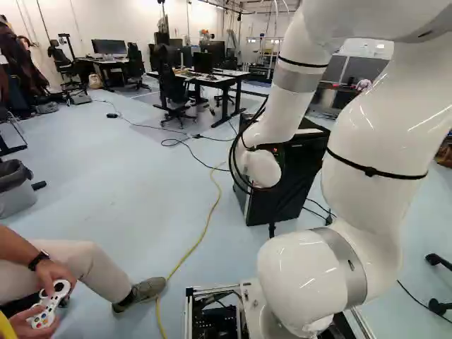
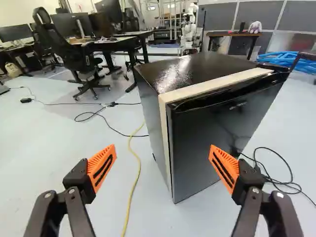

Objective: Grab a drink from the fridge

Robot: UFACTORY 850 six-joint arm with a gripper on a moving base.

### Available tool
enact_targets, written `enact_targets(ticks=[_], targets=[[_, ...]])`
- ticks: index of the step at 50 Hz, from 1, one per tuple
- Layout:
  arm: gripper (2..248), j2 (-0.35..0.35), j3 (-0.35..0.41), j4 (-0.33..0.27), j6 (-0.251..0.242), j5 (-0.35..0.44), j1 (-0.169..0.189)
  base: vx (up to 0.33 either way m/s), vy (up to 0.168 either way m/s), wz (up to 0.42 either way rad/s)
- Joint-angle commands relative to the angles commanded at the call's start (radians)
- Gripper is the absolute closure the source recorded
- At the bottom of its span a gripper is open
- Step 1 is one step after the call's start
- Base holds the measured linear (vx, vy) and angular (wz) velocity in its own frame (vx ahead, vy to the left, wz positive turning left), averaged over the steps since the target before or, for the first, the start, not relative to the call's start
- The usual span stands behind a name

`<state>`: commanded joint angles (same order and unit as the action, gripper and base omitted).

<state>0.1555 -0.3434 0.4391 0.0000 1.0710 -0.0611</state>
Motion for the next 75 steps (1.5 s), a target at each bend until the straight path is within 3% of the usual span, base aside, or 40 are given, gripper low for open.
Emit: enact_targets(ticks=[23, 46, 75], targets=[[3, 0.113, -0.059, 0.13, 0.0, 0.097, -0.012, 0.0, 0.0, 0.0], [3, 0.232, -0.135, 0.161, 0.0, 0.152, -0.026, 0.0, 0.0, 0.0], [3, 0.384, -0.245, 0.221, 0.0, 0.307, -0.029, 0.0, 0.0, 0.0]])
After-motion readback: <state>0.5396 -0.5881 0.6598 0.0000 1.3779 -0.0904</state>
